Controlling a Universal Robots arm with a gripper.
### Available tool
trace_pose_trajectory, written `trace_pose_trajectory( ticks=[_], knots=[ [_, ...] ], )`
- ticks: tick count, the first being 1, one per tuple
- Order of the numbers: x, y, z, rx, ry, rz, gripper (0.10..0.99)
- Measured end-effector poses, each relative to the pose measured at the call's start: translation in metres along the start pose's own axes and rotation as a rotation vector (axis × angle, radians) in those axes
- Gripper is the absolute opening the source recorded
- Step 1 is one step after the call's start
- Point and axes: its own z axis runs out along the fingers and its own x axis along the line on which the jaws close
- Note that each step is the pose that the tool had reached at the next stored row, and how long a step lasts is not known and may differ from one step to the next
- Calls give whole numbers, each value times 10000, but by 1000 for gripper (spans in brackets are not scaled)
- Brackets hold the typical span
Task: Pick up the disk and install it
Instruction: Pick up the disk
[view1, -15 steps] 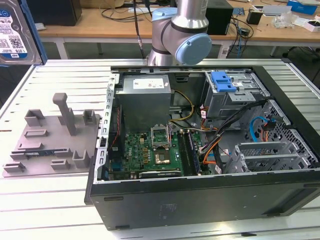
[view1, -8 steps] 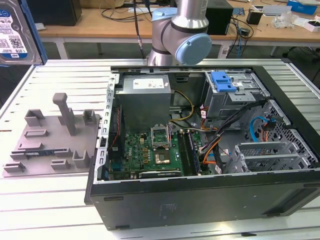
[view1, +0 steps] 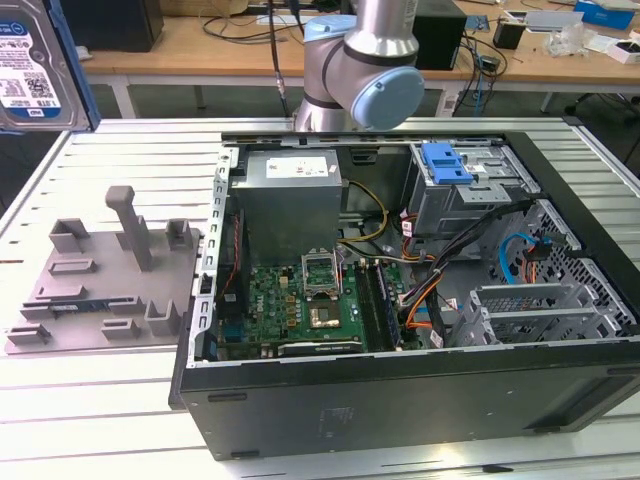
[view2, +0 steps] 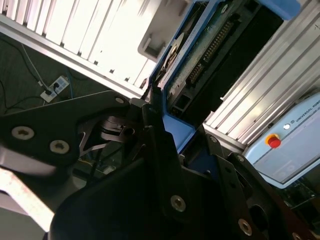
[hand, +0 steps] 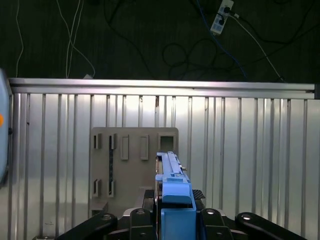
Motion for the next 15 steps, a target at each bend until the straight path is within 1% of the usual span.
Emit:
trace_pose_trajectory(
  ticks=[7, 13, 14, 15],
  knots=[
    [25, -95, -2, -102, 11, -3, 369],
    [33, -134, -3, -116, 10, -3, 369],
    [36, -144, -3, -122, 11, -4, 369],
    [45, -171, -4, -145, 13, -3, 369]
  ],
)
